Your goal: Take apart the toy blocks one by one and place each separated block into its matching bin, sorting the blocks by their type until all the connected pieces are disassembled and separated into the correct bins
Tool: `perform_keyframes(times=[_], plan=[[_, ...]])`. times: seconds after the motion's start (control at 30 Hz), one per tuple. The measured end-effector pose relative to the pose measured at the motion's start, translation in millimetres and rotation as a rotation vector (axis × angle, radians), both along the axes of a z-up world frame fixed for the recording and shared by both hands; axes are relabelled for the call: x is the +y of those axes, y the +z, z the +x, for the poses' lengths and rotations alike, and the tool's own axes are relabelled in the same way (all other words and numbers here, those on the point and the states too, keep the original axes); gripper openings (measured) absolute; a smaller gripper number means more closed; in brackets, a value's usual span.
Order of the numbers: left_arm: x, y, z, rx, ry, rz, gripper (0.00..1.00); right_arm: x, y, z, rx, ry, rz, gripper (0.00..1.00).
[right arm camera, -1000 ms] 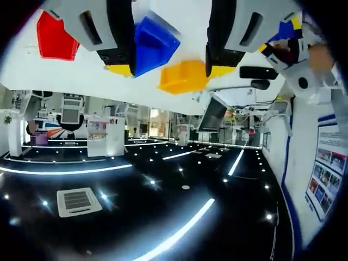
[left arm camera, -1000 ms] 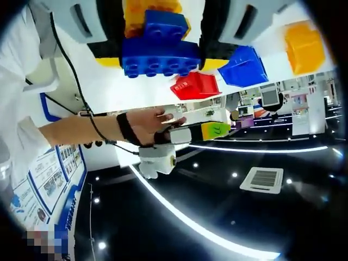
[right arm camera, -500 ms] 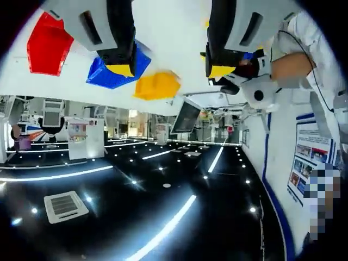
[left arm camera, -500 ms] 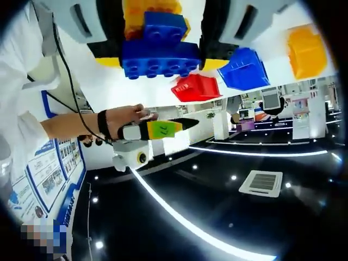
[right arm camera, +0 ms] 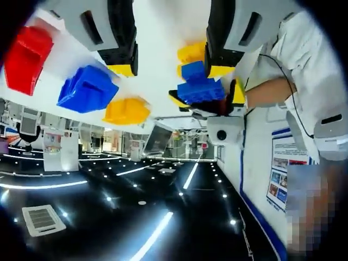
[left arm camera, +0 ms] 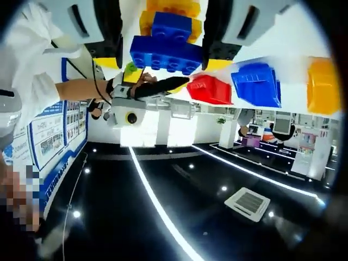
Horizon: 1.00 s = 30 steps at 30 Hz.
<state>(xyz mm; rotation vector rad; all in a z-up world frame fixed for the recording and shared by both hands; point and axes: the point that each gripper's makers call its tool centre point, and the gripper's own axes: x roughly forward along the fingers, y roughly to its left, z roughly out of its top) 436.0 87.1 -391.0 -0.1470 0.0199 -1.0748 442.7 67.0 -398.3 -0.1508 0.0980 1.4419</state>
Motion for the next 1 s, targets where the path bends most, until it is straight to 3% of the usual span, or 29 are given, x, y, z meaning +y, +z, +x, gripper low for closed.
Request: perform_keyframes(times=[0.2,0.27,0.47,0.6,1.0], plan=[[-2.5,2.3,-2.6,0.005,-0.019,-0.016,0.54,11.0,-10.3,-6.4,-0.006,0.075,-0.022,0.5],[-3.0,2.8,-2.6,0.004,-0.018,-0.019,0.52,14.4,-15.7,-8.0,-0.02,0.096,-0.052,0.48],[-8.0,1.0,-3.9,-0.013,-0.024,0.001,0.53,22.6,-15.1,-19.7,-0.009,0.154,-0.048,0.41],[-7.3,0.4,-3.7,-0.026,-0.02,0.015,0.54,23.7,-12.8,-27.4,-0.026,0.171,-0.048,0.34],[-10.0,0.4,-7.7,-0.024,-0.046,0.012,0.54,19.9,-11.8,-36.6,-0.076,0.2,-0.054,0.3]])
